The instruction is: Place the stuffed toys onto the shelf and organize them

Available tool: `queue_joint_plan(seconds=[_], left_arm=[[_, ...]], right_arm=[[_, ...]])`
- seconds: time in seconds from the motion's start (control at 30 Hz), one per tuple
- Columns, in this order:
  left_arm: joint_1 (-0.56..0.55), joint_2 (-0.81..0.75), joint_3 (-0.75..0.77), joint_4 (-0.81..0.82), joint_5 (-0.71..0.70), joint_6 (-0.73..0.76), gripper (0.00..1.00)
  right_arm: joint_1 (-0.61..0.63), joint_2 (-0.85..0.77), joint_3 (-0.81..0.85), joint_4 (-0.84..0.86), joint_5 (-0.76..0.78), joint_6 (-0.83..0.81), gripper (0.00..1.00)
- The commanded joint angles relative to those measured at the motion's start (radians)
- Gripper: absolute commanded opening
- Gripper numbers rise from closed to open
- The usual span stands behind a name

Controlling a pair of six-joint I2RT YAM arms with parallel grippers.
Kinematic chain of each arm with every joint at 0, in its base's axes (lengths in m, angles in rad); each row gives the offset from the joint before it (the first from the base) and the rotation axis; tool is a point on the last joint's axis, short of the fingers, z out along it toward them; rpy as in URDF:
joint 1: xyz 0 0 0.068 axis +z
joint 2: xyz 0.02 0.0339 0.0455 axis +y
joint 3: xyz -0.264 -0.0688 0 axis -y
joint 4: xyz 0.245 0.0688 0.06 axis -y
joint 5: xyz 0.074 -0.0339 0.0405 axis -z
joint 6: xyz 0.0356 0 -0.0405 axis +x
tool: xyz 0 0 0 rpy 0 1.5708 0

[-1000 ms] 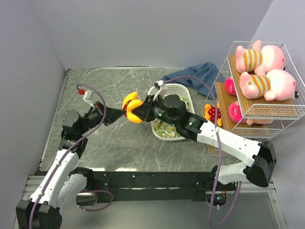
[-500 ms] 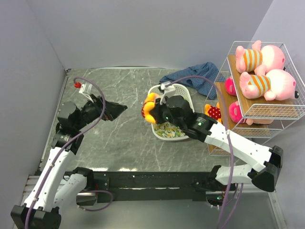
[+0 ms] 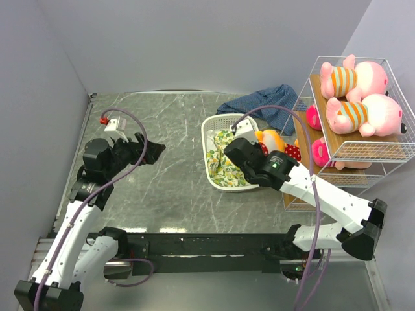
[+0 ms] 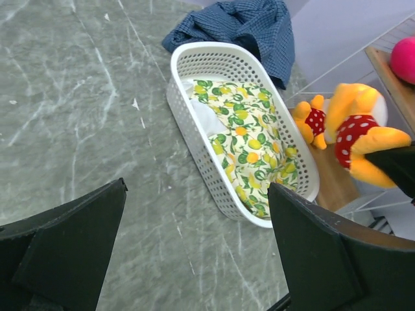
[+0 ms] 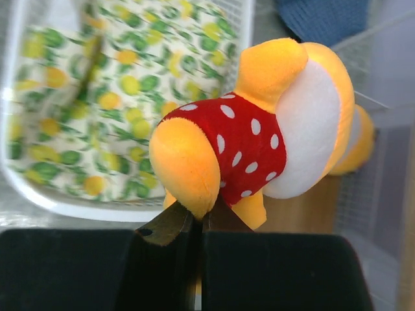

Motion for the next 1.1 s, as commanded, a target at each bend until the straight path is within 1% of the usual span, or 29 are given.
queue_joint_plan(seconds=[0.0,0.17,0.3,0.33,0.4,0.57,0.73,0.87,1.07], left_arm=[[-0.003,-0.034,0.001,0.016,-0.034,0.041,0.96],[-0.003,-0.031,-0.001,0.019,-0.009,0.039,0.96],[-0.003,-0.043,-0.004,0.013,-0.020,0.050,0.96],[-0.003,-0.046,-0.005,0.015,-0.022,0.050,0.96],[-0.003,-0.055,-0.013,0.021,-0.020,0.047,0.96],[-0.003,-0.060,-0.011,0.024,-0.008,0.045,0.97],[-0.003,-0.067,-0.016,0.033,-0.002,0.040,0.96],[-0.003,-0.066,-0.015,0.035,0.009,0.040,0.96],[-0.003,-0.057,-0.015,0.049,0.027,0.039,0.96]], right_arm=[[-0.043,0.012,-0.023,-0.100,0.116,-0.028,0.02],[-0.135,0.011,-0.121,-0.012,0.071,-0.087,0.04],[-0.178,0.066,-0.129,-0.080,0.108,-0.045,0.04],[-0.191,0.077,-0.126,-0.115,0.128,-0.001,0.04],[-0.220,0.107,-0.127,-0.135,0.120,0.027,0.06],[-0.229,0.118,-0.170,-0.098,0.123,0.024,0.08],[-0.306,0.186,-0.222,-0.097,0.117,-0.014,0.08],[-0.336,0.226,-0.268,-0.081,0.091,-0.028,0.08],[-0.369,0.270,-0.292,-0.089,0.119,-0.006,0.08]])
